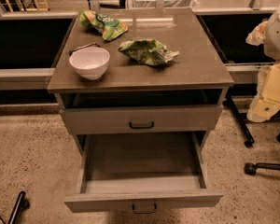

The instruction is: Place green jalapeno chip bag into middle drawer

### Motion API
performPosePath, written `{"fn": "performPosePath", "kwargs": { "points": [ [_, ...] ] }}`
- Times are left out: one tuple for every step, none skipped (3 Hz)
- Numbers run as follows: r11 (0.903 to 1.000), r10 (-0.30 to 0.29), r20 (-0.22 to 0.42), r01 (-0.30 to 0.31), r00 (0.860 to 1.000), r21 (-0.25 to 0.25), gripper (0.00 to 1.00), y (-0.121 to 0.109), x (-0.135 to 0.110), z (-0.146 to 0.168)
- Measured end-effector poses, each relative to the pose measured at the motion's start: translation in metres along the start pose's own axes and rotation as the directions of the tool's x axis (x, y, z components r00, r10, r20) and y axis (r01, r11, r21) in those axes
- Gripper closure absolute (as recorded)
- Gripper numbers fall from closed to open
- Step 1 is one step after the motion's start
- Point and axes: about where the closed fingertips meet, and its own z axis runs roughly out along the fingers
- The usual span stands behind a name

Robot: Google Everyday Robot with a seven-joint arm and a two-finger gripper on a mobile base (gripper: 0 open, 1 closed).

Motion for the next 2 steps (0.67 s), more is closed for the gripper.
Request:
{"fn": "performPosePath", "kwargs": {
  "points": [
    [1.0000, 0.000, 0.000, 0.000, 1.000, 0.000, 0.00, 0.000, 0.000, 0.000],
    [0.9985, -0.042, 0.088, 0.039, 0.995, 0.037, 0.00, -0.037, -0.031, 0.007]
  ]
}}
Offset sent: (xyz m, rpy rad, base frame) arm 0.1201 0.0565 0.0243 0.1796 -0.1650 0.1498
